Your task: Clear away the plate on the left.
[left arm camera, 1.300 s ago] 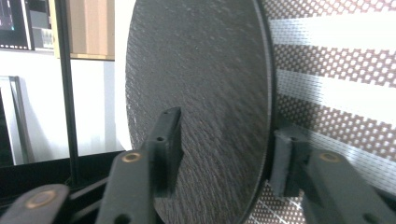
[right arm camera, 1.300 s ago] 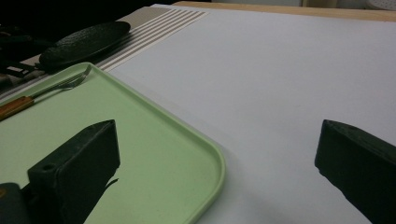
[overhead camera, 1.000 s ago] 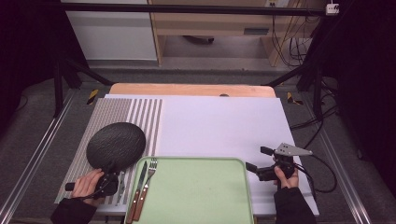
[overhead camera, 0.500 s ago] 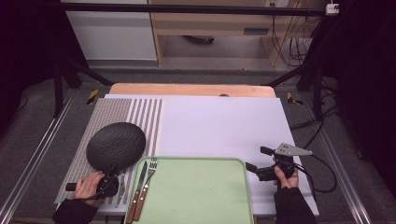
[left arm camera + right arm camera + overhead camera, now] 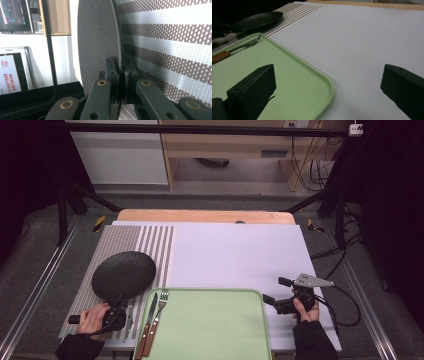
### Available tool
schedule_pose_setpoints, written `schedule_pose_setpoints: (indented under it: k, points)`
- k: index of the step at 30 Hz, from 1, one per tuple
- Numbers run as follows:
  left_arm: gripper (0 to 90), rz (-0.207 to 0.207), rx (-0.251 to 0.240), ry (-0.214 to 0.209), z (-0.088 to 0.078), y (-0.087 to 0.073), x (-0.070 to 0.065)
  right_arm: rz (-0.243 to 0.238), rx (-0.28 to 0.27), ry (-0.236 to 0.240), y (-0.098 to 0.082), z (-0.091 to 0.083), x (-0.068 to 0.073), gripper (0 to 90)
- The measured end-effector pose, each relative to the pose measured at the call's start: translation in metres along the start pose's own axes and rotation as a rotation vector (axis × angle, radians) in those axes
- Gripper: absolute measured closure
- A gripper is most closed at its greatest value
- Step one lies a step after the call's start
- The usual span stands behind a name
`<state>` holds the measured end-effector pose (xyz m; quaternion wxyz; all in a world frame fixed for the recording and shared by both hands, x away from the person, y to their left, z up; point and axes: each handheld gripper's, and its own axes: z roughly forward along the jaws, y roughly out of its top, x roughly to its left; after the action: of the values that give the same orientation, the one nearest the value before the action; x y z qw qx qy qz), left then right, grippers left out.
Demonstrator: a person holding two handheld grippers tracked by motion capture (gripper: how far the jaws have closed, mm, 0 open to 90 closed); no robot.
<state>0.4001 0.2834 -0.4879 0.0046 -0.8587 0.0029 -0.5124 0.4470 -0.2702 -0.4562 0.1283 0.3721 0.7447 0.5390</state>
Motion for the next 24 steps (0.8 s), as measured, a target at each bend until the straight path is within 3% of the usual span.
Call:
schedule_pose_setpoints:
  k: [20, 24]
  points:
    - [85.7, -0.032, -0.017, -0.030, -0.003, -0.003, 0.011, -0.001, 0.001, -0.001, 0.000, 0.000, 0.000, 0.6]
    - [85.5, -0.058, -0.028, -0.037, -0.004, -0.004, 0.014, 0.000, 0.003, -0.001, 0.000, 0.000, 0.000, 0.6]
